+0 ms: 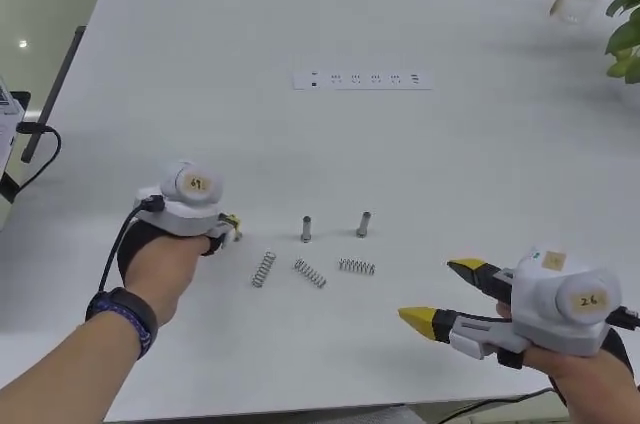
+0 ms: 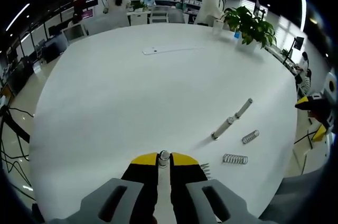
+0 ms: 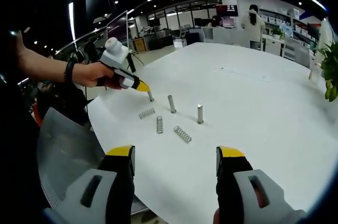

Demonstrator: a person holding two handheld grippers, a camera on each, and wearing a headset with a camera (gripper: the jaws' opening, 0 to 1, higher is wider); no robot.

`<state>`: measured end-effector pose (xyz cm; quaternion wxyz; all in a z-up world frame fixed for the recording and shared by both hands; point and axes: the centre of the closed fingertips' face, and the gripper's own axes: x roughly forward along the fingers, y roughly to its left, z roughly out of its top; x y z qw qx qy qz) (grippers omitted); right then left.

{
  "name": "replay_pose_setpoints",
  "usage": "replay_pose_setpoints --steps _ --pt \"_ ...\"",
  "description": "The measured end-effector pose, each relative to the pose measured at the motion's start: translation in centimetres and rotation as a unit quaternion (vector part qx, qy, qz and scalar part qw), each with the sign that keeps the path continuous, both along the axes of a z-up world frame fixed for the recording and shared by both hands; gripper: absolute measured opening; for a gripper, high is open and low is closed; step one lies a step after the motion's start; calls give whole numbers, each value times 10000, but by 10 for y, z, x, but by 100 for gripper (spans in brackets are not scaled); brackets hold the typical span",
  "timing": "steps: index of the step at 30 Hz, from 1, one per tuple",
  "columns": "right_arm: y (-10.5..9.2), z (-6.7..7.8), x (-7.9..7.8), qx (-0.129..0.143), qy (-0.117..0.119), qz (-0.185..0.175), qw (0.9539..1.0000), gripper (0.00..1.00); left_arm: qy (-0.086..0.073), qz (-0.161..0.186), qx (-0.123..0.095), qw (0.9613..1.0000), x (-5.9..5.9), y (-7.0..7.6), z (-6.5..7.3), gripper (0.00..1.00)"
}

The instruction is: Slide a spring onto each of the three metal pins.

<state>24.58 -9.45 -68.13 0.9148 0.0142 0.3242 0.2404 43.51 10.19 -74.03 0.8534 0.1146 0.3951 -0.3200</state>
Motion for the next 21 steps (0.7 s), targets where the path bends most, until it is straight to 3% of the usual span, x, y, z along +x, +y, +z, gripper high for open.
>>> replay_pose_setpoints --steps 21 --pt "-2 -2 -4 8 23 -30 10000 61 -21 -100 24 9999 -5 -9 1 0"
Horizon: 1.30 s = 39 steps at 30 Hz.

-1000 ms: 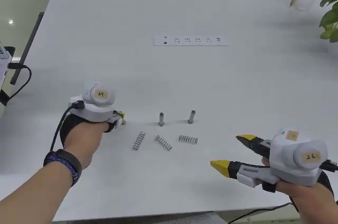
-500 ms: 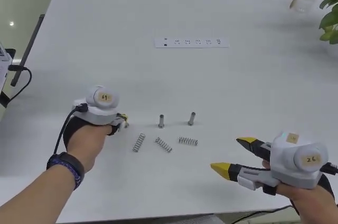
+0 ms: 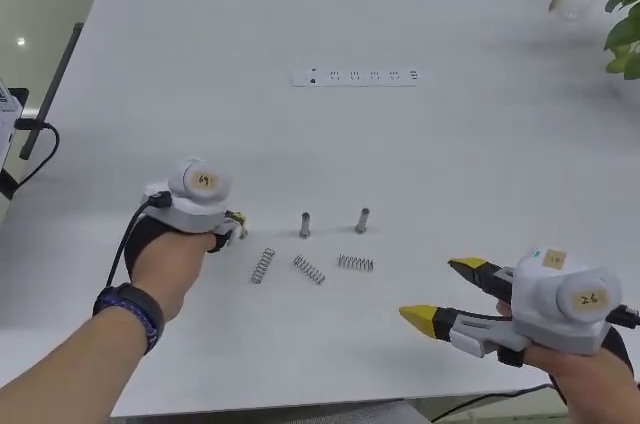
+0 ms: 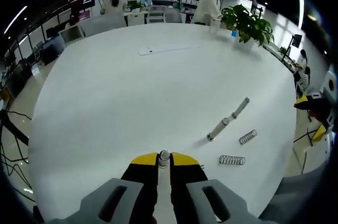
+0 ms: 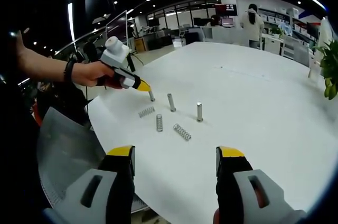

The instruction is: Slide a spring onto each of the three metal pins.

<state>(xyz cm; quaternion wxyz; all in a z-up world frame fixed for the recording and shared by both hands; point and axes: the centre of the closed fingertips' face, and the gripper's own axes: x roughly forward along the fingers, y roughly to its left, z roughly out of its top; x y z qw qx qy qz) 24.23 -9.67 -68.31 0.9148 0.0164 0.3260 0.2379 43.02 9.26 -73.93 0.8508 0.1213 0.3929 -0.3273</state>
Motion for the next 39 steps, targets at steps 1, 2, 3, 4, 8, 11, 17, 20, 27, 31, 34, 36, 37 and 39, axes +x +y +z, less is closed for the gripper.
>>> replay_pose_setpoints --steps 1,2,3,4,8,11,17,20,27,31,34,36,37,39 --pt "0 0 0 -8 -1 2 10000 61 0 -10 -6 10000 0 0 0 0" --pt "0 -1 0 -2 4 -2 10000 61 7 -44 5 10000 -1 -2 -1 0" --pt "0 -1 0 -8 8 -2 10000 60 -11 -84 70 9999 -2 -1 -2 0" --pt "-1 -2 0 -13 13 -1 10000 60 -12 -82 77 9999 -2 -1 -2 0" --pt "-1 -2 -1 0 11 -19 10000 60 -29 -58 79 9999 -2 -1 -2 0" --pt "-2 -2 -2 -8 21 -24 10000 60 -25 -65 84 9999 -2 -1 -3 0" --pt "-3 -3 -2 -7 33 -29 10000 60 -23 -75 109 9999 -1 -1 -5 0" --pt "-3 -3 -2 -12 37 -25 10000 60 -22 -83 112 9999 -2 -1 -6 0" --pt "-3 -2 -1 -8 32 -25 10000 60 -33 -120 152 9998 -3 -1 -7 0" --pt "-4 -2 -2 -12 33 -25 10000 60 -23 -132 171 9998 -4 -1 -8 0" --pt "-3 -3 -3 -11 38 -20 10000 60 -8 -143 198 9997 -5 0 -9 0" --pt "-3 -3 -3 -8 38 -23 10000 60 -4 -172 225 9996 -6 0 -10 1" --pt "-3 -2 -3 0 36 -26 10000 60 -1 -180 232 9996 -6 1 -10 1" --pt "-3 -3 -3 1 35 -20 10000 60 26 -172 208 9996 -7 0 -10 2"
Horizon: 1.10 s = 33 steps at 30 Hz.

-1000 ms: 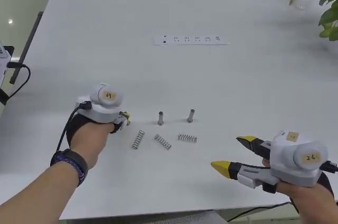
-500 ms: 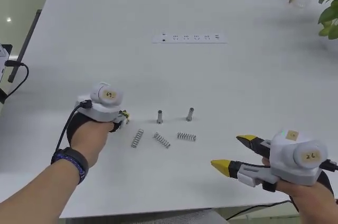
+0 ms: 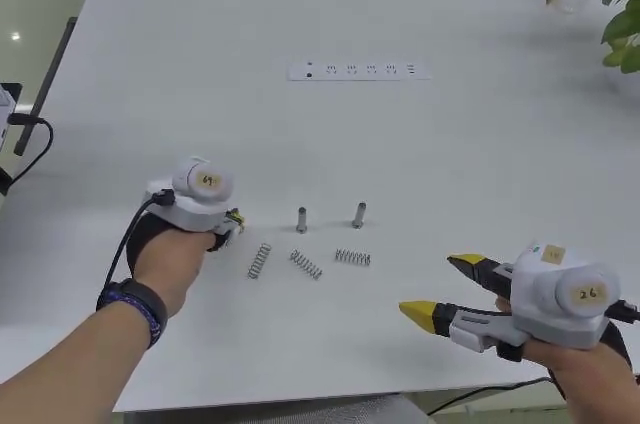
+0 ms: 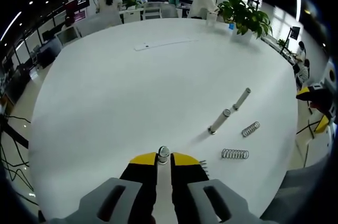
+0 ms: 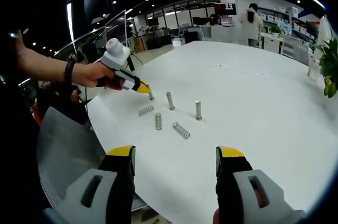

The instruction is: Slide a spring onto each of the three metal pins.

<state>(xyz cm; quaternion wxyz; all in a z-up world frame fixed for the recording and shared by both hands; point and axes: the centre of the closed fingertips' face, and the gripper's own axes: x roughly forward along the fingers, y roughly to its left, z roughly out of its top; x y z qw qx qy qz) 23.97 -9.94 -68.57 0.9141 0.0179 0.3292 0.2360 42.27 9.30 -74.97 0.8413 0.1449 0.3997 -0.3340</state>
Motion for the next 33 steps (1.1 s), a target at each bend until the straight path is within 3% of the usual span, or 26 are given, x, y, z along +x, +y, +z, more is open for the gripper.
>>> replay_pose_setpoints --steps 14,25,33 --pt "0 -1 -1 -4 1 19 10000 60 150 18 -22 9999 -8 3 -7 12" --pt "5 -1 0 3 -17 70 10000 60 210 152 -74 9996 -13 19 -10 14" --pt "9 -1 2 4 -25 154 9999 60 176 76 63 9998 -20 35 -13 16"
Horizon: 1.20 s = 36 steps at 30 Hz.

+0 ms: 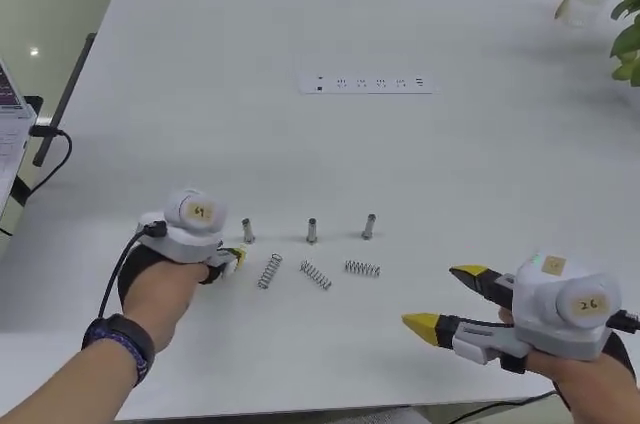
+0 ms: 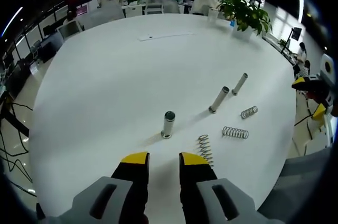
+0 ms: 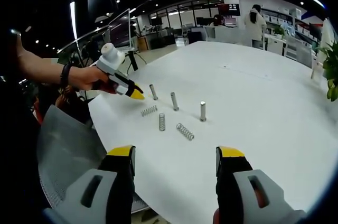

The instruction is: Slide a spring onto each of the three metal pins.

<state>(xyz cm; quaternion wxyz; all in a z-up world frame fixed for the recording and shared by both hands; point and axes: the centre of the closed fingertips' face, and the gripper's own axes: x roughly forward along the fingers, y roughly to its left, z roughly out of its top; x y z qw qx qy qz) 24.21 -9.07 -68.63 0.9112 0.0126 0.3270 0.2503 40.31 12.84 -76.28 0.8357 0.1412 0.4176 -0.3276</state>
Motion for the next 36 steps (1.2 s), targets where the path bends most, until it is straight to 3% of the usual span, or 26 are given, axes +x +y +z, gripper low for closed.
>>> replay_pose_setpoints --steps 10,24,26,36 --pt "8 -2 2 -1 11 111 9999 60 -72 -15 -16 10000 -12 16 2 19" --pt "12 -1 5 14 -27 197 9998 60 -372 -53 -378 9986 -22 21 33 26" --pt "12 0 5 10 -31 209 9998 60 -442 -86 -518 9976 -24 19 41 29" --pt "14 -1 5 23 -42 240 9997 60 -740 -95 -642 9951 -27 27 60 32"
